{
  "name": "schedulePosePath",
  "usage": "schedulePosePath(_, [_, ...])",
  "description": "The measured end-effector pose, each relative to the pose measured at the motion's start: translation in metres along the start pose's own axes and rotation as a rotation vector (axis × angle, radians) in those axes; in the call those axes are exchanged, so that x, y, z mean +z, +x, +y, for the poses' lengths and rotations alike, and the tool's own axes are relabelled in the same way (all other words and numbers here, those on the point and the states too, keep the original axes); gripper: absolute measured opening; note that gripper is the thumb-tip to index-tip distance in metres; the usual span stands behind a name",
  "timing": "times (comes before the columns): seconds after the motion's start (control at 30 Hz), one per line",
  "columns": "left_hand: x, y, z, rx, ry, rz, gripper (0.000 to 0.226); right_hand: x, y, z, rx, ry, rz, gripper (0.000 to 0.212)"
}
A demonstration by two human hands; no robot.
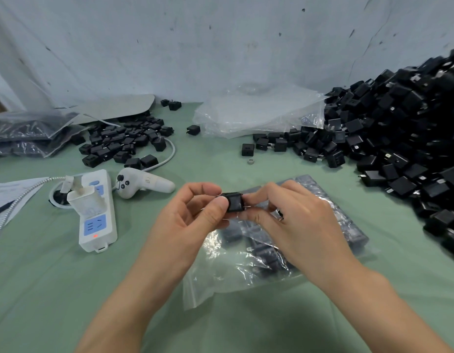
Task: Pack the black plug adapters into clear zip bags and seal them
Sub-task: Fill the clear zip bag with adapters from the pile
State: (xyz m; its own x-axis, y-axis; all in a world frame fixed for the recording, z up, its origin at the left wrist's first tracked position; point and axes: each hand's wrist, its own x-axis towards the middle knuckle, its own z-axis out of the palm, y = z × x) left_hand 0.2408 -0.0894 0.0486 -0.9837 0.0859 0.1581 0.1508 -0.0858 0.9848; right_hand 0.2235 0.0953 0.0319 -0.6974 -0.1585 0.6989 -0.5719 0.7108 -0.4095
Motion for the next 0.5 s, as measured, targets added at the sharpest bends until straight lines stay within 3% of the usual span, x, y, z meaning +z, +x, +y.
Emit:
schedulePosePath(0.13, [-0.009,-0.001,-0.002,-0.052,-0.055,-0.019,0.022,-0.005,0.0,0.005,-0.162,-0.058,-0.058,0.019])
schedulePosePath(0.27, [-0.017,-0.006,-0.002,-0.054,0.022,-0.028,0.024,-0.006,-0.001,0.002,-0.152,-0.007,-0.101,0.021])
schedulePosePath(0.4, [-0.043,-0.009,-0.003,-0.034,0.421,0.201,0.024,-0.006,-0.004,0.006,-0.072,-0.04,-0.083,0.014])
schedulePosePath(0.5, [-0.064,-0.011,-0.011,-0.059,0.674,0.36,0.03,-0.009,-0.006,0.017,0.056,-0.092,-0.095,0.026])
